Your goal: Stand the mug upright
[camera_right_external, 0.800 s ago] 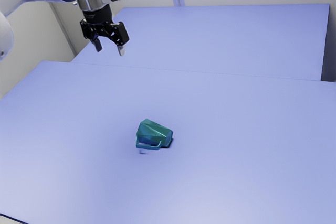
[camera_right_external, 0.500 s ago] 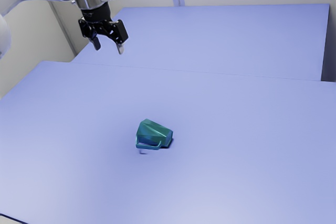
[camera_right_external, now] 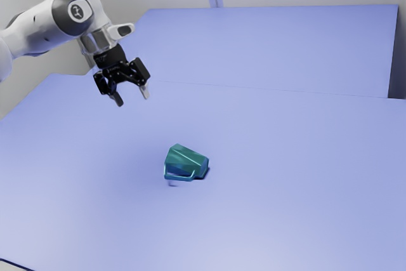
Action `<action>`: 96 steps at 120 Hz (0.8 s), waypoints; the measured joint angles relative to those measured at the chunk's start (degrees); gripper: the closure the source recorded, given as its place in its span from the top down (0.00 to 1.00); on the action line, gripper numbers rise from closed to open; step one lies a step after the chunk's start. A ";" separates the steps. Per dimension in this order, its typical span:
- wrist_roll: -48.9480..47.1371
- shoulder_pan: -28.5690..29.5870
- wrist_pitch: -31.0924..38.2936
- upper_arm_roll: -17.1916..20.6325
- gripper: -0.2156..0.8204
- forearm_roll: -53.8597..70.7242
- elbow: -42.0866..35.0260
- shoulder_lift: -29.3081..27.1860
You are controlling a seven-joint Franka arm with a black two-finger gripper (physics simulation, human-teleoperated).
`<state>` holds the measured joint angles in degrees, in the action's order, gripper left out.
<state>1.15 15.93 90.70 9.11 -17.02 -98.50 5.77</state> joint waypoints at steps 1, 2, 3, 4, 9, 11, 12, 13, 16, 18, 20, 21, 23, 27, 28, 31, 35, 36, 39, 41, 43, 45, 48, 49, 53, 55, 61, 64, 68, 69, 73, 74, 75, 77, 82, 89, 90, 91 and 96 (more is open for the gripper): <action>0.00 0.14 0.05 0.00 0.79 -0.42 -0.35 0.00; 0.01 0.28 0.09 0.02 0.79 -0.91 -0.70 0.00; 0.01 0.41 0.14 0.03 0.79 -1.37 -1.01 0.00; 0.01 0.53 0.19 0.04 0.79 -1.84 -1.33 -0.01; 0.04 1.06 0.73 0.12 0.79 -3.88 -3.03 -0.01; 0.06 1.20 1.14 0.14 0.79 -4.53 -3.87 -0.02; 0.08 1.25 1.37 0.15 0.79 -4.84 -4.30 -0.03; 0.09 1.29 1.63 0.16 0.79 -5.12 -4.74 -0.05; 0.12 1.36 2.47 0.15 0.79 -5.86 -6.12 -0.06; 0.19 1.44 2.98 0.17 0.79 -6.36 -6.87 0.02; 0.31 1.59 3.46 0.18 0.79 -6.88 -7.51 0.12; 0.39 1.69 3.69 0.18 0.79 -7.13 -7.80 0.17; 0.71 1.92 4.28 0.19 0.79 -7.64 -8.61 0.20; 1.67 2.40 5.67 0.25 0.79 -8.77 -10.18 0.17; 1.97 2.50 6.06 0.28 0.79 -9.06 -10.53 0.17; 3.03 2.72 7.21 0.35 0.79 -10.02 -11.59 0.28; 4.50 2.85 8.57 0.40 0.79 -11.40 -12.93 0.43; 4.86 2.86 8.88 0.41 0.79 -11.73 -13.22 0.47; 5.92 2.86 9.73 0.43 0.79 -12.81 -14.12 0.63; 6.62 2.84 10.25 0.44 0.79 -13.52 -14.76 0.72; 7.35 2.81 10.82 0.44 0.79 -14.22 -15.36 0.82; 8.12 2.78 11.38 0.45 0.79 -14.89 -15.83 0.95; 9.36 2.71 12.17 0.42 0.79 -15.98 -16.53 1.32; 9.78 2.70 12.42 0.42 0.79 -16.30 -16.74 1.43; 11.51 2.71 13.30 0.40 0.79 -17.42 -17.35 1.92; 12.35 2.73 13.70 0.39 0.79 -17.90 -17.54 2.21; 14.73 2.74 15.03 0.38 0.79 -19.10 -17.98 3.47; 15.85 2.74 15.66 0.38 0.79 -19.50 -18.05 4.08; 17.30 2.73 16.46 0.38 0.79 -19.99 -18.03 4.85; 17.65 2.73 16.66 0.38 0.79 -20.10 -18.02 5.03; 19.00 2.71 17.40 0.39 0.79 -20.51 -17.96 5.76; 19.33 2.71 17.56 0.39 0.79 -20.65 -17.95 5.93; 19.65 2.71 17.72 0.39 0.79 -20.78 -17.94 6.07; 20.28 2.71 18.02 0.38 0.79 -21.02 -17.94 6.36; 21.81 2.71 18.67 0.38 0.79 -21.53 -17.86 7.05; 23.85 2.76 19.38 0.38 0.79 -22.04 -17.76 7.60; 24.13 2.76 19.47 0.38 0.79 -22.12 -17.75 7.65; 24.40 2.76 19.55 0.38 0.79 -22.19 -17.75 7.70; 25.72 2.74 19.92 0.39 0.79 -22.51 -17.69 8.03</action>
<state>26.87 18.67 110.62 9.50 -39.53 -116.20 13.80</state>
